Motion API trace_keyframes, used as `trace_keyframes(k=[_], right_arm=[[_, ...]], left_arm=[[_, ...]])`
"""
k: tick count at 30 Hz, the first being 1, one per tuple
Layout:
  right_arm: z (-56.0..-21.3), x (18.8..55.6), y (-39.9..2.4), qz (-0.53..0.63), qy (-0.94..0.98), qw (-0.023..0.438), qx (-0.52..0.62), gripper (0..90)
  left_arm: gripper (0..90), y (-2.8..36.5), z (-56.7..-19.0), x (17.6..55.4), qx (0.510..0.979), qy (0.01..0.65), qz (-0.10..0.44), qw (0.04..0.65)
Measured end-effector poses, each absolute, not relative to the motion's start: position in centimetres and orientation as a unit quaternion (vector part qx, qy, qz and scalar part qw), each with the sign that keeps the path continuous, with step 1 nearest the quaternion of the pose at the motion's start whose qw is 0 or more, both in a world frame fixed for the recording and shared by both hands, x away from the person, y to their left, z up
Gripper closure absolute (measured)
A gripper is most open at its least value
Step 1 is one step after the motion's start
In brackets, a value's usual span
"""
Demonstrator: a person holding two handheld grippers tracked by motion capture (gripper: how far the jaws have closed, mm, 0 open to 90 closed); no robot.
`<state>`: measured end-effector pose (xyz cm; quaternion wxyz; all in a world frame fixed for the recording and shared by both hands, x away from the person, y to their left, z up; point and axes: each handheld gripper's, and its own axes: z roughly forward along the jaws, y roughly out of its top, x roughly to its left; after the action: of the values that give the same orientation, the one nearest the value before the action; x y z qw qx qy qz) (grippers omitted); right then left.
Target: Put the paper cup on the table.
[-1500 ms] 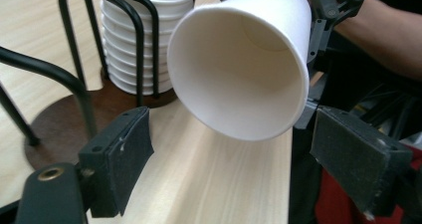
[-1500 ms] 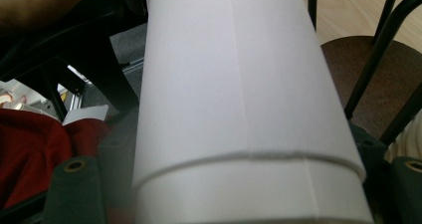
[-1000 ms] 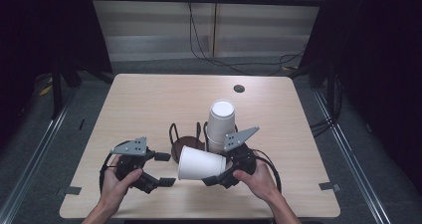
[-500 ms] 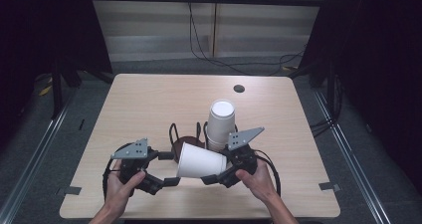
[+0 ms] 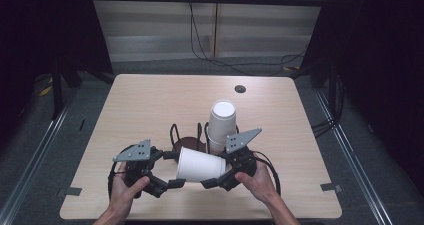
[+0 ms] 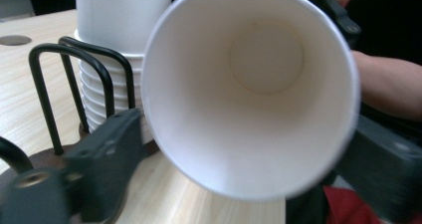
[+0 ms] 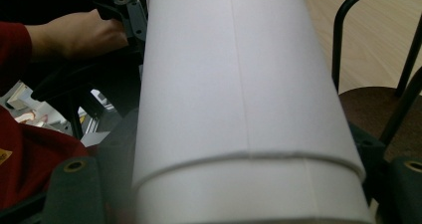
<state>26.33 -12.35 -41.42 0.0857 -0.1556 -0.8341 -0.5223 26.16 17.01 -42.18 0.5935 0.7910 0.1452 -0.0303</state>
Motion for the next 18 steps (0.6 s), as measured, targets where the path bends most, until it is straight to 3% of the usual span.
trace_keyframes(k=[2, 14, 18], right_arm=[[-41.4, 26.3, -12.2, -0.519, -0.836, 0.087, -0.154, 24.4], [-41.5, 26.3, -11.8, -0.517, -0.838, 0.093, -0.147, 24.4], [-41.5, 26.2, -11.6, -0.517, -0.838, 0.095, -0.145, 24.4]], left_arm=[[0.0, 16.8, -42.3, 26.2, 0.794, 0.153, -0.022, 0.588], [0.0, 15.6, -42.2, 26.0, 0.788, 0.146, -0.031, 0.597], [4.8, 15.5, -42.3, 26.0, 0.787, 0.136, -0.038, 0.601]])
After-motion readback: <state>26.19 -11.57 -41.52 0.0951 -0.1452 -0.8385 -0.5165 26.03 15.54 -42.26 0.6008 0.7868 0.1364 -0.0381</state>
